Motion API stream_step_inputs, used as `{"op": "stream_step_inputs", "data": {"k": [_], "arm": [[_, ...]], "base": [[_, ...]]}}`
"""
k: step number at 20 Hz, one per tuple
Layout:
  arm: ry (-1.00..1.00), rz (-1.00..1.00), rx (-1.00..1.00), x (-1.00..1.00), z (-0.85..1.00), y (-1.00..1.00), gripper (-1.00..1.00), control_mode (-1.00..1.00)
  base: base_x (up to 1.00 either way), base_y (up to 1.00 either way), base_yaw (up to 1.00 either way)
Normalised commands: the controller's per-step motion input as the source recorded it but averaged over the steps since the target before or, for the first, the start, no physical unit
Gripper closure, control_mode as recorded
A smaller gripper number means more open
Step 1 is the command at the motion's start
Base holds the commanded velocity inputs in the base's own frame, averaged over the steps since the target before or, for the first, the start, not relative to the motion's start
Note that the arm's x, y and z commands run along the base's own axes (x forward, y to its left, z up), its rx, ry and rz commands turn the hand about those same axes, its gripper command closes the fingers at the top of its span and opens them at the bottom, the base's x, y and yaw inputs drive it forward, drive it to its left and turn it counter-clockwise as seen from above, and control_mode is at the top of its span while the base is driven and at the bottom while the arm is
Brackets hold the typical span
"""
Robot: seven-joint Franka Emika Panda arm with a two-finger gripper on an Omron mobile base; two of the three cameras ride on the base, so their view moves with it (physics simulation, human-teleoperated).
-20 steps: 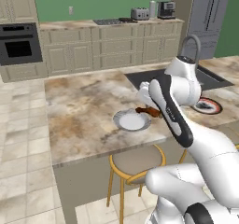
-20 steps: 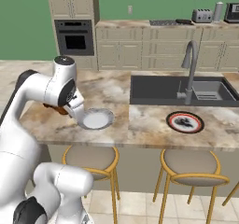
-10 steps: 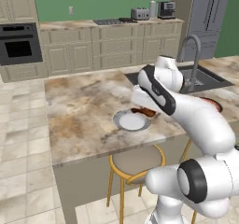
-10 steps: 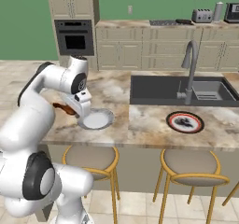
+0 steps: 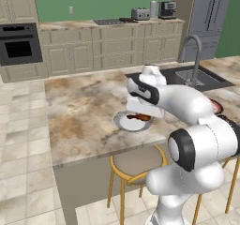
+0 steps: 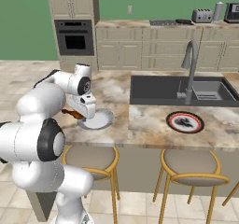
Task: Take the chicken drumsticks from the pan and place one on each plate on the dining counter.
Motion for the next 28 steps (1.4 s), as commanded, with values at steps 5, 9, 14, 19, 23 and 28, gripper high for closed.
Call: {"op": "stream_step_inputs", "data": {"k": [5,9,14,19,23,28], "arm": [[0.0,0.01,-0.01,0.53,-0.43,-0.16,1.0,-1.0],[0.0,0.02,-0.01,0.55,-0.42,-0.15,1.0,-1.0],[0.0,0.01,-0.02,0.59,-0.46,-0.06,1.0,-1.0],[0.0,0.01,-0.03,0.64,-0.41,-0.01,1.0,-1.0],[0.0,0.01,-0.03,0.65,-0.36,0.0,1.0,-1.0],[0.0,0.01,-0.05,0.56,-0.43,0.0,1.0,-1.0]], "base": [[0.0,0.0,0.0],[0.0,0.0,0.0],[0.0,0.0,0.0],[0.0,0.0,0.0],[0.0,0.0,0.0],[0.0,0.0,0.0]]}}
